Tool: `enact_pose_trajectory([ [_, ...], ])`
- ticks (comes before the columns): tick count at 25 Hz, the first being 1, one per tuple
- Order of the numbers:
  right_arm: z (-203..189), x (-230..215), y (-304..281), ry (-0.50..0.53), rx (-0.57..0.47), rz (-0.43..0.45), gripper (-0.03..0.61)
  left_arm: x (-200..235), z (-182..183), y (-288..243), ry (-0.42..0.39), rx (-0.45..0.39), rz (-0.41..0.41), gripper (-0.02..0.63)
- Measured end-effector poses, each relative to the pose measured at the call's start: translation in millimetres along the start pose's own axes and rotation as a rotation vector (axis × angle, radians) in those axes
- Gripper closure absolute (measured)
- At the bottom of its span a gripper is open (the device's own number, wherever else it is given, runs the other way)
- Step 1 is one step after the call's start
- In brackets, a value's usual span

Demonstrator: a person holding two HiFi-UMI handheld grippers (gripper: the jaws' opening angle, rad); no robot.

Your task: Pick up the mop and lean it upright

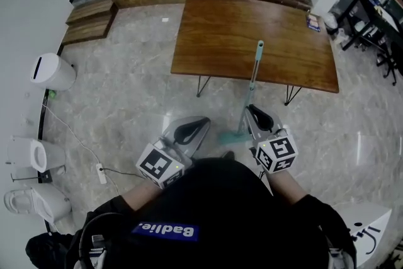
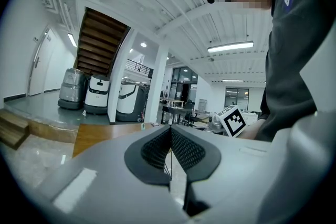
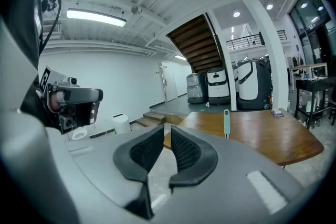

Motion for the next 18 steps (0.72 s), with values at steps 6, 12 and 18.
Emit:
enact_pose_trajectory([
  [6,-3.9,-19.0,-15.0,0.006,0.03,-0.04,0.506,10.9,2.5,8.3,-0.003,-0.002,0.035,0.594],
  [12,-11.2,-44.3,-30.4,0.008,0.075,-0.091,0.476,16.3,-0.2,17.6,0.008,0.001,0.071,0.594],
  [18,-23.6,-68.2,-54.1,0.003,0.142,-0.119,0.42,20.8,0.9,23.9,0.024,0.005,0.103,0.594],
])
Point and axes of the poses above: the fingertips, and each gripper's own axes: y backward along the fingers, x to its left, z out of its top, the point moved 10 cm from there along y, backward along the fingers, and after that the axes turned 6 degrees about y, right-handed, at the moved point
